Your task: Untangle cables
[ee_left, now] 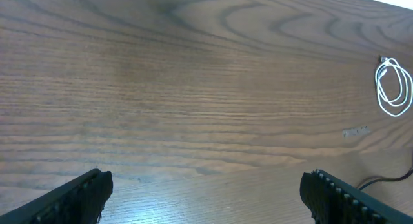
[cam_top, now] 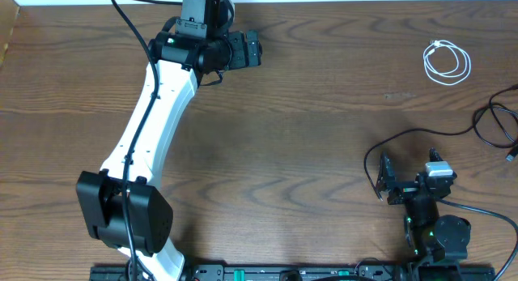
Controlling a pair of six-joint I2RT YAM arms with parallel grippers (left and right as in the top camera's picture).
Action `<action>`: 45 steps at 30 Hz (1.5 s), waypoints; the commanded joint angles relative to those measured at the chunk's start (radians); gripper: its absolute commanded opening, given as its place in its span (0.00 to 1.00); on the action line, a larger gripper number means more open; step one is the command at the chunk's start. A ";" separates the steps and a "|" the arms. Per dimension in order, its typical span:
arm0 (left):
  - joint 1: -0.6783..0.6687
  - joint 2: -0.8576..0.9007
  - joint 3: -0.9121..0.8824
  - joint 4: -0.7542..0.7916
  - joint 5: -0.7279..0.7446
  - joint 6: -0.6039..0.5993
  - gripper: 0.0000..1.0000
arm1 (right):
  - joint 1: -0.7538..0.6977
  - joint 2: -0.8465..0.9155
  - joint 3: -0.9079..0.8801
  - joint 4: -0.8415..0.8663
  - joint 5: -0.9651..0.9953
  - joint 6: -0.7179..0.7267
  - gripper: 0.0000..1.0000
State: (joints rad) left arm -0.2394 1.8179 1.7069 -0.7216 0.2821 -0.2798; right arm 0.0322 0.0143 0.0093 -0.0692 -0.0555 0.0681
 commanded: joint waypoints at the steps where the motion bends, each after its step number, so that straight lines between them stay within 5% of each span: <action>1: -0.003 -0.001 0.012 0.000 -0.007 0.014 0.98 | 0.009 -0.009 -0.004 -0.002 -0.006 0.006 0.99; 21: -0.002 -0.001 0.012 0.000 -0.009 0.014 0.98 | 0.008 -0.009 -0.004 -0.002 -0.006 0.006 0.99; 24: -0.001 -0.013 0.012 -0.005 -0.098 0.018 0.98 | 0.009 -0.009 -0.004 -0.002 -0.006 0.006 0.99; 31: -0.003 -0.125 -0.055 0.038 -0.179 0.141 0.98 | 0.009 -0.009 -0.004 -0.002 -0.006 0.006 0.99; 37: 0.014 -0.333 -0.267 0.219 -0.179 0.209 0.98 | 0.009 -0.009 -0.004 -0.002 -0.006 0.006 0.99; 45: 0.158 -0.892 -0.904 0.573 -0.174 0.208 0.98 | 0.009 -0.009 -0.004 -0.002 -0.006 0.006 0.99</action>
State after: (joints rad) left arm -0.1242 1.0924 0.9852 -0.1986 0.1211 -0.0921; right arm 0.0334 0.0113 0.0086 -0.0696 -0.0555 0.0681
